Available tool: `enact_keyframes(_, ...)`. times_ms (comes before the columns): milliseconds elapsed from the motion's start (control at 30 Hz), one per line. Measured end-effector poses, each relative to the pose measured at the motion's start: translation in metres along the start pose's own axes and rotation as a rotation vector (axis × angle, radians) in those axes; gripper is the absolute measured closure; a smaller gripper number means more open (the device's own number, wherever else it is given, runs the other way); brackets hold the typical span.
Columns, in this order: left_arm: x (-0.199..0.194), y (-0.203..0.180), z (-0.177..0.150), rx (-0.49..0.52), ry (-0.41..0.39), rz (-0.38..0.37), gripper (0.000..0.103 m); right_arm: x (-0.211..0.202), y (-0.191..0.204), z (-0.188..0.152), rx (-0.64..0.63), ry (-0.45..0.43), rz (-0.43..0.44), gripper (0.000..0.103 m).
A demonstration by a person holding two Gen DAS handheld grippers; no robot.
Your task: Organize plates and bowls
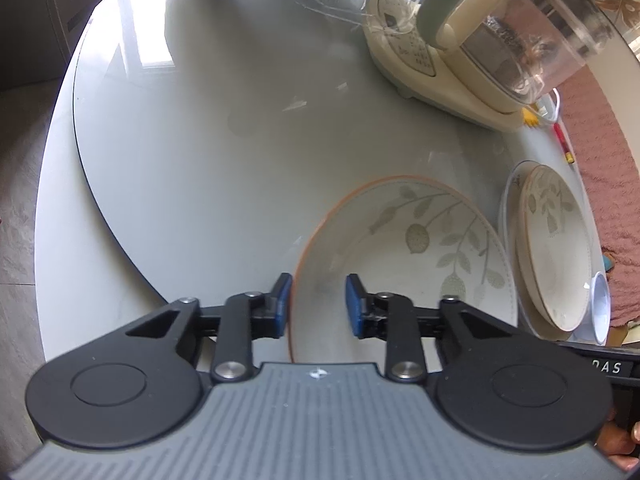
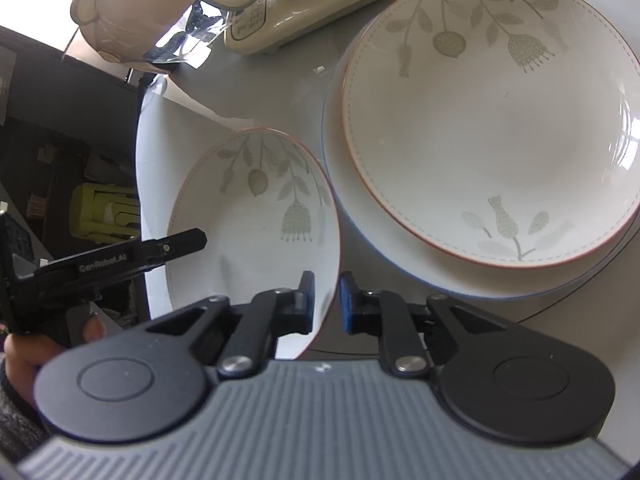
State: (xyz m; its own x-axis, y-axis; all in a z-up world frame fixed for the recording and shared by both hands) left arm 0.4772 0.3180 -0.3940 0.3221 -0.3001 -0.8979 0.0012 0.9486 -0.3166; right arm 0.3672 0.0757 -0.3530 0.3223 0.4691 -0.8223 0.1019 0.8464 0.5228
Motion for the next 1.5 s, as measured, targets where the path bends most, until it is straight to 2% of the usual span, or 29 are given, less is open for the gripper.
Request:
enact_keyframes(300,-0.002,0.008,0.001,-0.008,0.010,-0.019,0.083,0.001,0.001,0.001,-0.030,0.011,0.004,0.088)
enact_keyframes(533,-0.011,0.013,0.004,-0.034,-0.006,-0.028,0.086,-0.008,0.003,0.007,-0.001,-0.001,0.103,0.088)
enact_keyframes(967,-0.032,0.027,0.018,-0.098,-0.055,-0.051,0.089,-0.017,0.020,0.015,-0.036,0.021,0.188,0.087)
enact_keyframes(1500,-0.055,0.002,0.030,-0.122,-0.109,-0.071,0.090,-0.052,0.004,0.030,-0.083,-0.024,0.262,0.087)
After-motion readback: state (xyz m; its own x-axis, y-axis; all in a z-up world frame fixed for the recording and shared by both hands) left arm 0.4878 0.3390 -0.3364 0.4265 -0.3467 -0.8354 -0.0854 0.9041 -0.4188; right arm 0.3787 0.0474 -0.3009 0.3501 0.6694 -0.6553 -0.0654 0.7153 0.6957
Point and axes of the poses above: each gripper's, at about its wrist camera, not at the fingertips, and x roughly the way its jaws point, y to its left, z to its top, the point moved 10 cm from there along x, roughly the way its jaws point
